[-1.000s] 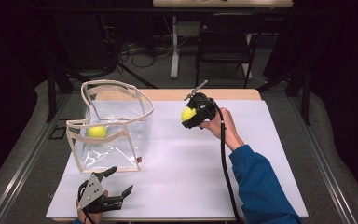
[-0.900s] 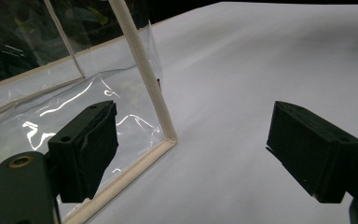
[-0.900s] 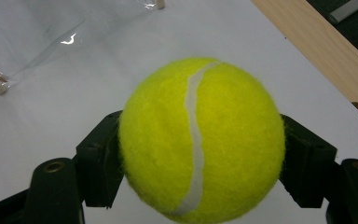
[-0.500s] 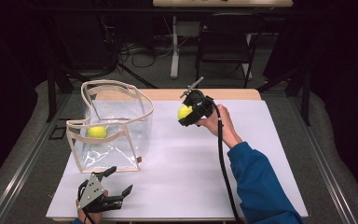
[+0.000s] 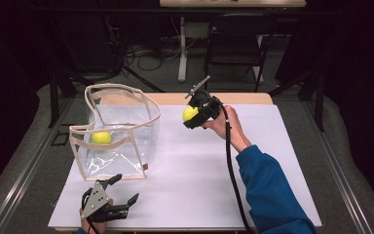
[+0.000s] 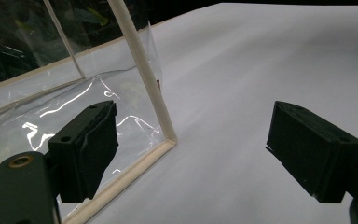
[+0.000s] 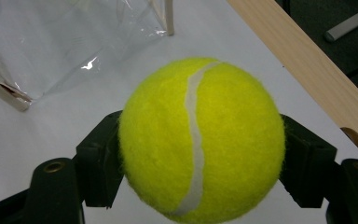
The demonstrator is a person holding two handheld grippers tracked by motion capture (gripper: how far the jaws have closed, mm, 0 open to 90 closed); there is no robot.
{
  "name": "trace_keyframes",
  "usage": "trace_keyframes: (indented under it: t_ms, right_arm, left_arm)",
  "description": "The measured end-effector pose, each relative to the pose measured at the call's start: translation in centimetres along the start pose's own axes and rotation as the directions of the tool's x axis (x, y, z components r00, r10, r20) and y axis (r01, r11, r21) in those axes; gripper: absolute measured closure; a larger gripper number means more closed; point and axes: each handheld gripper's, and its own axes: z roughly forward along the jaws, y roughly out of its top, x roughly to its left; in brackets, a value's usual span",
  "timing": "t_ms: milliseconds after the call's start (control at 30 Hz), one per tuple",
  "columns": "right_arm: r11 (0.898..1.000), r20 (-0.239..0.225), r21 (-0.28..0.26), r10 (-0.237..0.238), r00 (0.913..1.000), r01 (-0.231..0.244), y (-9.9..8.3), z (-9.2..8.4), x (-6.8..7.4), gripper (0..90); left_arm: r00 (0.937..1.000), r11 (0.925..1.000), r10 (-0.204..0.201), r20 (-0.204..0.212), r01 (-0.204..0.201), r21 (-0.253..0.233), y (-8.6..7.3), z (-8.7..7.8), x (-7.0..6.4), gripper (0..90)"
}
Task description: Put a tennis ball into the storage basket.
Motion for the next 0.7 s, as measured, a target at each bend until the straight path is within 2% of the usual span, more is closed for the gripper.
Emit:
trace_keyframes:
  t_ms: [700]
  right_arm:
    - [1.000, -0.002, -0.022, -0.015, 0.9999, 0.015, 1.3, -0.9, 0.2, 26.3]
  left_arm:
    - [1.0000, 1.0000, 0.000, 0.000, 0.000, 0.000, 0.0, 0.0, 0.1, 15.9]
